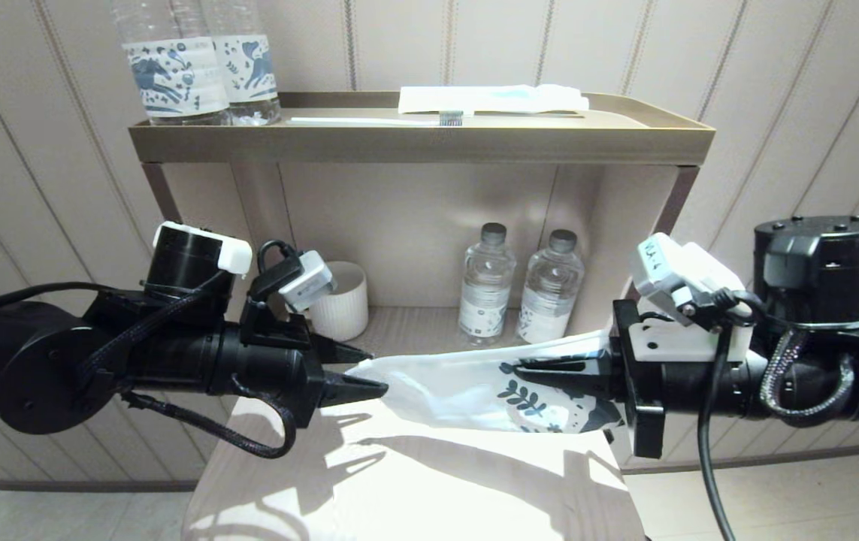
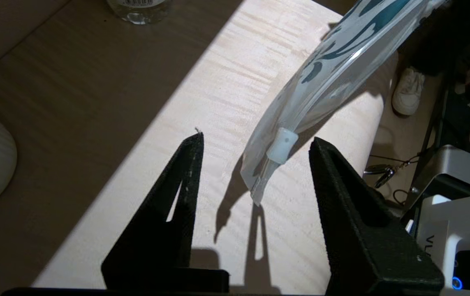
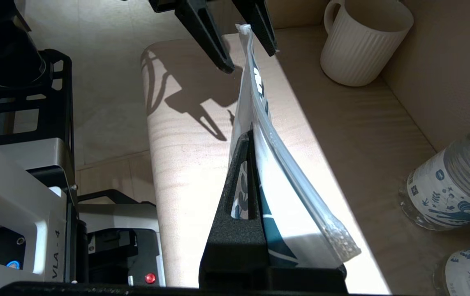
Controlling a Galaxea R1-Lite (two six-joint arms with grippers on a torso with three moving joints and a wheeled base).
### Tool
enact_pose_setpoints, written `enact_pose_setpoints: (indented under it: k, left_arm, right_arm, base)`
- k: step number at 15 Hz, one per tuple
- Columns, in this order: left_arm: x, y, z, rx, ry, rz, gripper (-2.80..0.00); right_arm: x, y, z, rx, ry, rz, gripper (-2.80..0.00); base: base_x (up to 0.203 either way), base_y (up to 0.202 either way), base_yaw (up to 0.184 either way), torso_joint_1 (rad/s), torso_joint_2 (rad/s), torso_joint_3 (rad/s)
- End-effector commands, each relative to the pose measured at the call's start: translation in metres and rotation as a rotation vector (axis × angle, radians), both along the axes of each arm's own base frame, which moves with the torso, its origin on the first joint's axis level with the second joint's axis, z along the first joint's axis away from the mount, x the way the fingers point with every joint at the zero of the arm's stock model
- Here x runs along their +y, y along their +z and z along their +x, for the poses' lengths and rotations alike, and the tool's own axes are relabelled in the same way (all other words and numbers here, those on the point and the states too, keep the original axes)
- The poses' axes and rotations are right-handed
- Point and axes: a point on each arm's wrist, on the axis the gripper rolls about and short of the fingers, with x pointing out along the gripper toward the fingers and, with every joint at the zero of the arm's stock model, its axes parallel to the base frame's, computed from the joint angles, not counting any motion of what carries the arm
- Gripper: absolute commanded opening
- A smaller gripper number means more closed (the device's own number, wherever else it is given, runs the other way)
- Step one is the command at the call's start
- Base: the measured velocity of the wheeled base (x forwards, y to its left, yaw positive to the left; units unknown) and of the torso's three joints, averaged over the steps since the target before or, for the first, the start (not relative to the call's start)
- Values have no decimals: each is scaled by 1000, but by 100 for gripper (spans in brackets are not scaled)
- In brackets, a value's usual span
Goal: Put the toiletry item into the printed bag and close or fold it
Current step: Close the strorage bag and place it on the desk
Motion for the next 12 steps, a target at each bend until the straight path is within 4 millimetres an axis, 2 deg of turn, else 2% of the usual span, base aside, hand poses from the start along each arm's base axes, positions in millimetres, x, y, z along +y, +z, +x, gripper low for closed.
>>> enact_pose_setpoints:
  k: [1, 4, 7, 12]
  left_arm:
    - [0, 2, 0, -7, -4, -4, 0]
    - [6, 11, -10, -31, 0, -16, 0]
    - [23, 27, -26, -74, 40, -33, 0]
    - [49, 67, -73, -122, 102, -26, 0]
  right_arm:
    - [1, -1, 2, 3, 3, -1, -280]
    - [3, -7, 12, 21, -13, -8, -280]
    - [3, -15, 25, 46, -41, -22, -280]
    - [7, -36, 50, 106, -114, -67, -280]
  base:
    - [0, 0, 0, 0, 0, 0]
    - [0, 0, 0, 0, 0, 0]
    - [0, 0, 0, 0, 0, 0]
    - [0, 0, 0, 0, 0, 0]
